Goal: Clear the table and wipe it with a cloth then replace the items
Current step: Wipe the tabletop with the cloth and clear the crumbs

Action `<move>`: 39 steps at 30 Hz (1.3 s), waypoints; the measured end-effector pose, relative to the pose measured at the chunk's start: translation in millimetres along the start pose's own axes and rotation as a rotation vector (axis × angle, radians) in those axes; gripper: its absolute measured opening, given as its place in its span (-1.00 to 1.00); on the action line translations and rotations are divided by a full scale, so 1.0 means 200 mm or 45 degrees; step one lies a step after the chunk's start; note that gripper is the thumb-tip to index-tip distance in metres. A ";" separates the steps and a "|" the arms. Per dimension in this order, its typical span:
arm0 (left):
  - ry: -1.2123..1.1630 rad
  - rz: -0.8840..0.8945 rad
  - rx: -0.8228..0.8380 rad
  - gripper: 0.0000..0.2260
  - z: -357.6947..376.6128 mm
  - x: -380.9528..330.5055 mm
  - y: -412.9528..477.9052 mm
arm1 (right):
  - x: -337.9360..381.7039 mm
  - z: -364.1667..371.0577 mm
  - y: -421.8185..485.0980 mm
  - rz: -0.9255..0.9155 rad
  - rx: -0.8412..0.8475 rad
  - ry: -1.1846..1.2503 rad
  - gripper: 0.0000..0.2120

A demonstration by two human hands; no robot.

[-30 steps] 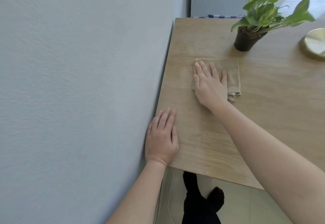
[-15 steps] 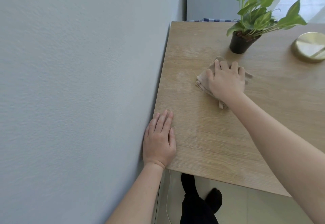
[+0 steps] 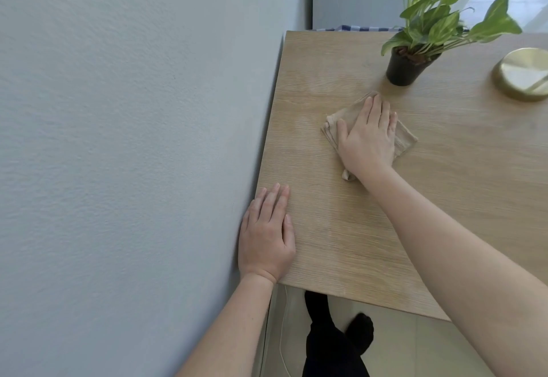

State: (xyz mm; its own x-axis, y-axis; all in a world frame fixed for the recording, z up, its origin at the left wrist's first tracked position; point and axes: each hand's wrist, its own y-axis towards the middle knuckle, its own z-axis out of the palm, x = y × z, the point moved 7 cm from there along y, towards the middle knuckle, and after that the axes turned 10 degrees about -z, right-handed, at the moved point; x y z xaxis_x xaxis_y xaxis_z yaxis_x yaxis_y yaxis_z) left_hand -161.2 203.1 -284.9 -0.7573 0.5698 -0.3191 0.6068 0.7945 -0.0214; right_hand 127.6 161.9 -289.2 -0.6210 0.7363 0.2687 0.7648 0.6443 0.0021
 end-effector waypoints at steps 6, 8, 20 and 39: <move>0.000 0.002 0.018 -0.48 0.01 0.00 0.00 | 0.07 0.00 0.21 0.267 -0.007 0.002 -0.19; 0.000 0.004 0.021 -0.48 0.01 0.00 -0.01 | 0.08 0.00 0.26 0.308 -0.021 0.034 -0.19; -0.004 0.015 0.002 -0.47 0.02 0.01 -0.02 | 0.14 0.02 0.52 0.283 -0.030 0.053 -0.19; 0.015 0.038 0.002 -0.46 0.02 0.01 0.00 | 0.32 0.00 0.32 -0.729 0.315 -0.037 -0.37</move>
State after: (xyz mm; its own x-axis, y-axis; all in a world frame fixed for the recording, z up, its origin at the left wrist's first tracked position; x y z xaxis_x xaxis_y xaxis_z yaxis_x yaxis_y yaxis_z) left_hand -162.7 202.9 -290.2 -0.7418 0.5957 -0.3081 0.6294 0.7770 -0.0133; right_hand 136.6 249.0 -271.4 -0.9278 0.2629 0.2646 0.2489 0.9647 -0.0859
